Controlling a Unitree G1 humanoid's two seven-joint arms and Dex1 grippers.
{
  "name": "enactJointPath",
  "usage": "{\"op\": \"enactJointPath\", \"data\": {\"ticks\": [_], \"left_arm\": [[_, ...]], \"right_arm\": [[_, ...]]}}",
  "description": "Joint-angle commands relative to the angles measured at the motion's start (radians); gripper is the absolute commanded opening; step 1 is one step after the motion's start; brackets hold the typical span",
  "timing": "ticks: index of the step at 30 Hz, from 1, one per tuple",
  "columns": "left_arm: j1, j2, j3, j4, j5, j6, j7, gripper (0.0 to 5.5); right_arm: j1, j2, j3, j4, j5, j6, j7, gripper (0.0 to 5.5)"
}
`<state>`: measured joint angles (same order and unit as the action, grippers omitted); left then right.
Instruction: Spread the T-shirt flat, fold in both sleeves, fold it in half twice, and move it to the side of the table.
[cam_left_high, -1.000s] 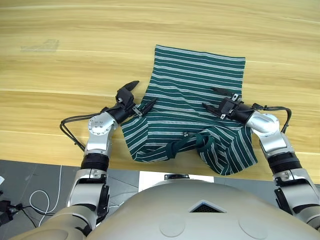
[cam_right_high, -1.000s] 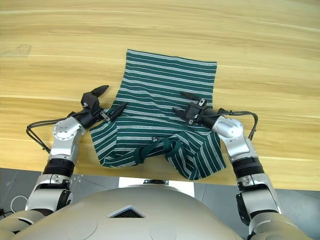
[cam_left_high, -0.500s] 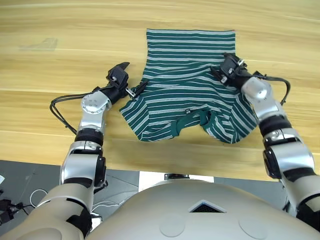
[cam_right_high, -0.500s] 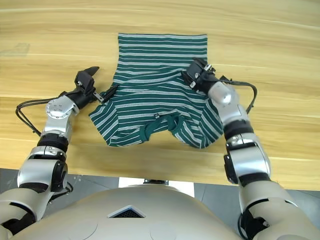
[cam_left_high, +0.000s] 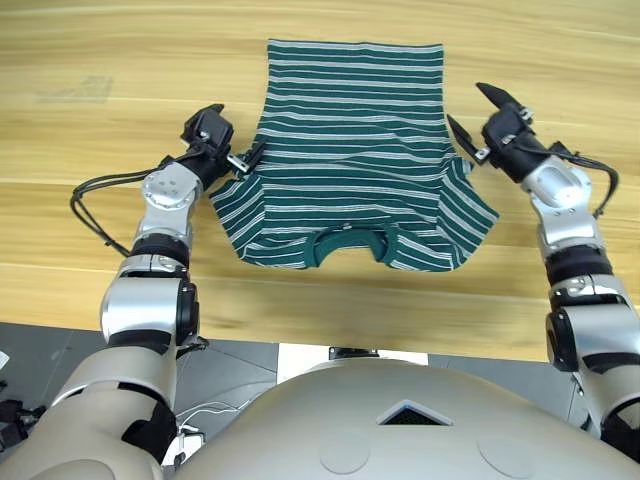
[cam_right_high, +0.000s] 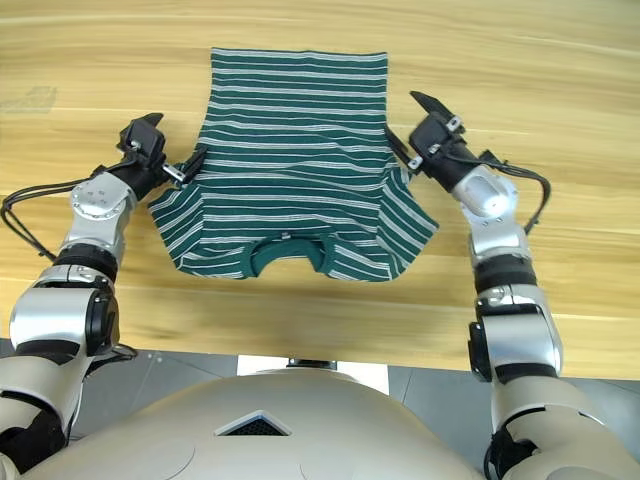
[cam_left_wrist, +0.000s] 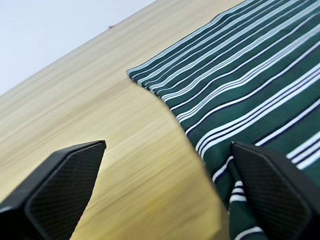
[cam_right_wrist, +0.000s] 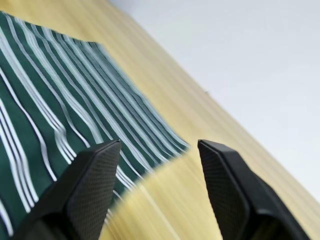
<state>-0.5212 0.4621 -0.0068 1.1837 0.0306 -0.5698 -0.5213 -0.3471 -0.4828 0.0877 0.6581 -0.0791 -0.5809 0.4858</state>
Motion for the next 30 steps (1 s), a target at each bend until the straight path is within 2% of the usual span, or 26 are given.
{"op": "enactJointPath", "data": {"ticks": [1, 4, 9, 12, 18, 23, 26, 30], "left_arm": [[0.114, 0.016, 0.067, -0.142, -0.107, -0.08, -0.11, 4.62], [0.239, -0.004, 0.11, -0.354, -0.21, -0.072, -0.161, 4.62], [0.474, -0.06, 0.097, -0.804, -0.341, 0.055, -0.169, 4.62], [0.635, -0.075, 0.065, -0.984, -0.333, 0.168, -0.139, 4.62], [0.778, 0.003, 0.006, -1.034, -0.158, 0.392, -0.085, 4.62], [0.791, 0.069, -0.006, -1.048, -0.063, 0.443, -0.064, 4.62], [0.766, 0.085, 0.008, -1.031, -0.063, 0.443, -0.06, 4.62], [0.804, 0.062, 0.017, -1.121, -0.146, 0.458, -0.091, 4.62]], "right_arm": [[0.126, -0.009, -0.025, -0.189, 0.038, 0.079, 0.004, 2.86], [0.274, 0.012, -0.01, -0.349, 0.035, 0.154, -0.013, 2.86], [0.524, 0.07, 0.097, -0.585, -0.015, 0.266, -0.025, 2.86], [0.564, 0.074, 0.074, -0.615, -0.022, 0.338, -0.056, 2.86], [0.648, 0.03, -0.028, -0.77, -0.012, 0.492, -0.083, 2.86], [0.673, -0.014, -0.048, -0.878, -0.031, 0.58, -0.054, 2.86], [0.656, -0.024, -0.039, -0.872, -0.044, 0.603, -0.047, 2.86], [0.614, -0.01, -0.028, -0.829, -0.065, 0.593, -0.061, 2.86]]}}
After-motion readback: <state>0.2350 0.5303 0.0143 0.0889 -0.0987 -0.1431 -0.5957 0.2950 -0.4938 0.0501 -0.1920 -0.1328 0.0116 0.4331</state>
